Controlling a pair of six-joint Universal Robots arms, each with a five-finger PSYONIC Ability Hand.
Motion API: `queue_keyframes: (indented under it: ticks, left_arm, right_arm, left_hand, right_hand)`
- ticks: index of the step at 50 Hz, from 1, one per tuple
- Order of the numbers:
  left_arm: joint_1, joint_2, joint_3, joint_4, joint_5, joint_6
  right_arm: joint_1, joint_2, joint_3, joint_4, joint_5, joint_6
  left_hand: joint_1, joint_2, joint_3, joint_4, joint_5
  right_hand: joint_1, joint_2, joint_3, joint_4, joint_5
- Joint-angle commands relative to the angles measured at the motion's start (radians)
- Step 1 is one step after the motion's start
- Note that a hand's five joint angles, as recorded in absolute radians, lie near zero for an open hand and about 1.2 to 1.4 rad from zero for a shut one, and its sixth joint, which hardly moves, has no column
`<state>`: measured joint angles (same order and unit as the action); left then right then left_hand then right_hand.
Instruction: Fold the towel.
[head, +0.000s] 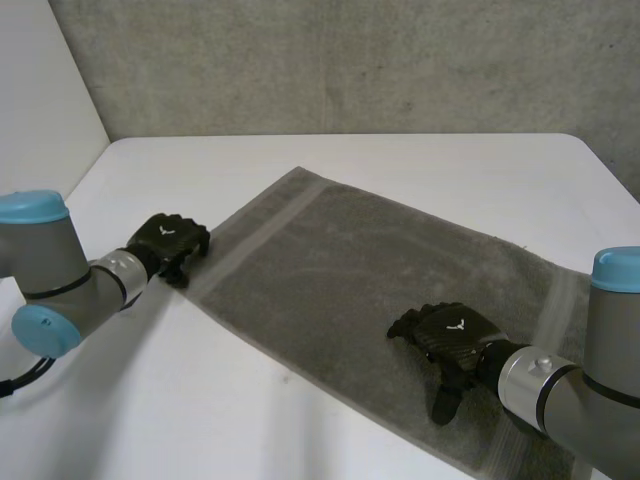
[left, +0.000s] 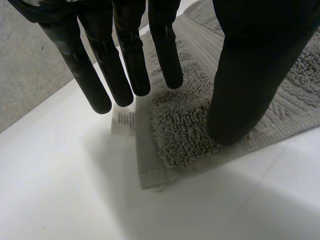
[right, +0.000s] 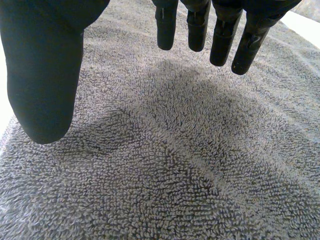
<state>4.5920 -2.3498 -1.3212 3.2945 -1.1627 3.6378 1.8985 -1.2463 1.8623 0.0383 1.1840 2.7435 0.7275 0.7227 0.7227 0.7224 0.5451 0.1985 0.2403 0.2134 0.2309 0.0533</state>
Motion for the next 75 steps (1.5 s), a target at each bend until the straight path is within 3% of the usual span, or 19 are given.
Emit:
queue_keyframes:
  ticks: [1, 3, 15, 17, 22, 68, 75]
  left_arm:
    - [-0.010, -0.008, 0.020, 0.000, 0.000, -0.001]
    - [-0.016, -0.008, 0.028, 0.000, 0.000, -0.001]
    - [-0.028, -0.028, 0.037, -0.004, 0.000, 0.001]
    - [-0.028, -0.010, 0.031, -0.035, 0.000, 0.001]
    - [-0.022, 0.023, 0.036, -0.134, 0.003, 0.002]
    - [-0.019, -0.075, 0.181, -0.154, -0.017, 0.004]
    - [-0.022, -0.086, 0.194, -0.154, -0.017, 0.004]
  right_arm:
    - [0.001, 0.004, 0.000, -0.001, 0.000, -0.001]
    - [-0.001, 0.005, 0.000, -0.001, 0.000, -0.001]
    - [0.001, 0.008, 0.000, -0.003, 0.000, -0.001]
    - [0.001, 0.008, 0.000, -0.003, 0.000, -0.001]
    - [-0.001, 0.015, 0.000, -0.003, 0.000, -0.001]
    - [0.014, 0.047, -0.002, -0.006, 0.000, -0.024]
    - [0.014, 0.053, -0.003, -0.006, 0.002, -0.024]
  left_hand:
    - [0.252, 0.257, 0.257, 0.257, 0.260]
    - [0.337, 0.342, 0.342, 0.342, 0.345]
    - [0.288, 0.292, 0.292, 0.293, 0.295]
    - [-0.065, -0.061, -0.061, -0.060, -0.058]
    - [-0.214, -0.210, -0.210, -0.209, -0.207]
    - [-0.100, -0.095, -0.095, -0.095, -0.092]
    - [0.064, 0.068, 0.068, 0.069, 0.071]
  right_hand:
    - [-0.024, -0.066, -0.039, -0.056, -0.053]
    - [-0.024, -0.066, -0.039, -0.056, -0.053]
    - [-0.024, -0.066, -0.039, -0.056, -0.053]
    - [-0.024, -0.066, -0.039, -0.056, -0.053]
    - [-0.024, -0.066, -0.039, -0.056, -0.053]
    - [-0.024, -0.066, -0.039, -0.056, -0.053]
    - [-0.024, -0.066, -0.039, -0.056, -0.053]
